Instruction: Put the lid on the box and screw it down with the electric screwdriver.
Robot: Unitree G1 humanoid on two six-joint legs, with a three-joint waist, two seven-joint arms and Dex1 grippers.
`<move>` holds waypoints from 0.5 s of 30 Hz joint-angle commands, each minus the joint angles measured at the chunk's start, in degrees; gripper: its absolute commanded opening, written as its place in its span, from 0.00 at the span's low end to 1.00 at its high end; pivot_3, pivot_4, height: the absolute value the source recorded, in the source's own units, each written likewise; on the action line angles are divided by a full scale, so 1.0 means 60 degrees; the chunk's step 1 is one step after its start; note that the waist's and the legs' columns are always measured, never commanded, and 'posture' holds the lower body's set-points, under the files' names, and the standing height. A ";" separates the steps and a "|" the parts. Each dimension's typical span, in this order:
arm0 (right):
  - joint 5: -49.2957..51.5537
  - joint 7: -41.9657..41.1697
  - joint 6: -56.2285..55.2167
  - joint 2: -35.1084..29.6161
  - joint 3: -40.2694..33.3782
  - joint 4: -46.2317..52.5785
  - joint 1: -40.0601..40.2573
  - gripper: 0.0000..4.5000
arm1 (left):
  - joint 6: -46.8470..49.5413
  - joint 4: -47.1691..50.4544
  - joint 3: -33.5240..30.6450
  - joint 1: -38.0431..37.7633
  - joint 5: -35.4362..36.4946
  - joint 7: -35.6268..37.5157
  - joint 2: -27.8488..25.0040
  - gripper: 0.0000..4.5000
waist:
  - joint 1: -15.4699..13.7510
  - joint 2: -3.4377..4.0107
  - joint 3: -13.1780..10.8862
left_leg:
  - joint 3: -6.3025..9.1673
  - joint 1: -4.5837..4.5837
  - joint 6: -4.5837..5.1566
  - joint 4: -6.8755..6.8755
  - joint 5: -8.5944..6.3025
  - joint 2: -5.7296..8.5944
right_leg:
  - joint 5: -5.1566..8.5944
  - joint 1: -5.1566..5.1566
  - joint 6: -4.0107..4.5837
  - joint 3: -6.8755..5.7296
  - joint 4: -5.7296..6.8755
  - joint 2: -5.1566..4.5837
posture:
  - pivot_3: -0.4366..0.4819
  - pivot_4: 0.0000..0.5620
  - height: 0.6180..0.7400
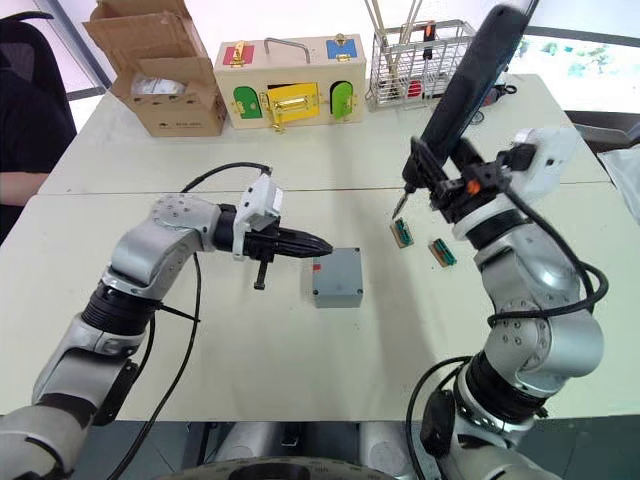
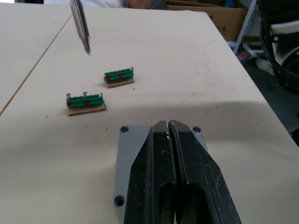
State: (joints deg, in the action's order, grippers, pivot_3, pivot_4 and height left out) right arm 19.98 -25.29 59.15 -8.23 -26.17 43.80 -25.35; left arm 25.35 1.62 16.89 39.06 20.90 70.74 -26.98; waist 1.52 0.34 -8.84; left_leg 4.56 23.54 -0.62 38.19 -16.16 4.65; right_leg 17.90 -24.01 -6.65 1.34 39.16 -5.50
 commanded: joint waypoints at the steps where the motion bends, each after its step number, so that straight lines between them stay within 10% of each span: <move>1: 0.0567 -0.0016 -0.0656 -0.0288 0.0785 0.0680 0.0058 0.44 | -0.0957 -0.0275 0.0522 -0.0061 -0.0831 -0.0025 0.0037 0.00 | 0.0033 0.0000 0.0000 | -0.0001 -0.0001 -0.0003 0.0000 0.0002 -0.0004 | 0.0000 0.0000 0.0000 0.0000 0.0000 0.0003 | 0.48 0.27 1.00; 15: 0.0398 0.0729 -0.2388 -0.0575 0.2747 0.0424 0.1382 0.44 | -0.2329 -0.1039 0.1151 -0.0206 -0.2060 0.0075 0.0027 0.00 | 0.0087 -0.0005 0.0002 | 0.0005 -0.0006 -0.0004 0.0001 0.0002 -0.0014 | 0.0001 0.0011 0.0000 -0.0002 -0.0007 0.0014 | 0.48 0.27 1.00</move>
State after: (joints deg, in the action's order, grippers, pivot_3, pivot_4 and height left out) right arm 22.10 -21.44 48.16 -11.37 -10.30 44.55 -16.59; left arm 11.49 -4.33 23.25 38.35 9.89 70.75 -26.34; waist 2.04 0.31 -8.83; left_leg 4.59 23.50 -0.64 38.20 -16.15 4.56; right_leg 17.90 -23.94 -6.65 1.33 39.12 -5.41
